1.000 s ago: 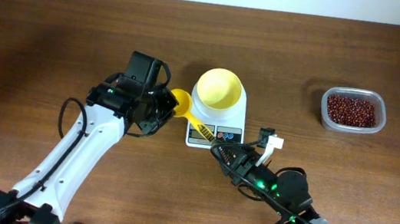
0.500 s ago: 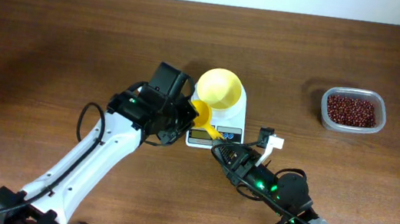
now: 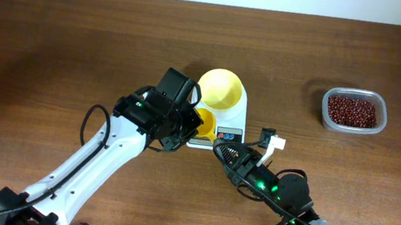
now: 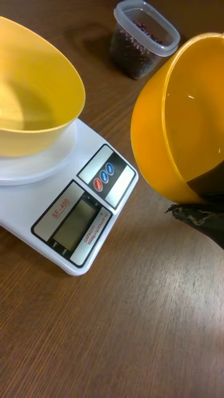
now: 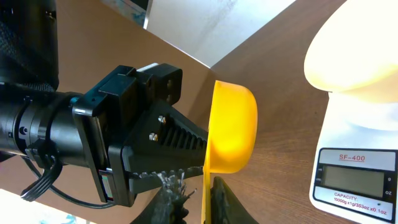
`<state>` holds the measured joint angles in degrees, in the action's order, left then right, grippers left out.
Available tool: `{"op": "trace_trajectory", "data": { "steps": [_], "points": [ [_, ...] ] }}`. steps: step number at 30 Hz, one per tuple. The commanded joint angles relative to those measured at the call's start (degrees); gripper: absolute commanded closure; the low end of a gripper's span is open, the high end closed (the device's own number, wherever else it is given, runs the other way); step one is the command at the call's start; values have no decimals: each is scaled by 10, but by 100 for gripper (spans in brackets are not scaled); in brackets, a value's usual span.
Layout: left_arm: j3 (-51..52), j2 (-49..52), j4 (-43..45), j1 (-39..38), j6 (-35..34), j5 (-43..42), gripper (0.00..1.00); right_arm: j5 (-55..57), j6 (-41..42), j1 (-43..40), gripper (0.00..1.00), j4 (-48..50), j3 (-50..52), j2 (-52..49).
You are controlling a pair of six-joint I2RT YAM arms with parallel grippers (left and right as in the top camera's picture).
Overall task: Scoop item into bowl and weigh 50g on scale
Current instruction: 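Close the right gripper on the scoop handle and release the left gripper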
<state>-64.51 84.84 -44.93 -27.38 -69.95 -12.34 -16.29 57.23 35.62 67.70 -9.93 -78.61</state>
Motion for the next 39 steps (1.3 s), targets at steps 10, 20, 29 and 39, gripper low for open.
{"op": "trace_trajectory", "data": {
  "steps": [10, 20, 29, 39],
  "points": [
    [-10, -10, 17, -4, 63, 23, 100, -34, 7, 4, 86, 5, -14, -2],
    [-10, -10, 39, -4, 38, 10, 100, -31, 7, 4, 80, 5, -14, -2],
    [-10, -10, 33, -4, 40, 12, 100, -20, 26, 4, 89, 5, -14, -2],
    [-10, -10, 22, -4, 40, 12, 100, -14, 33, 4, 96, 2, -14, -2]
  ]
}}
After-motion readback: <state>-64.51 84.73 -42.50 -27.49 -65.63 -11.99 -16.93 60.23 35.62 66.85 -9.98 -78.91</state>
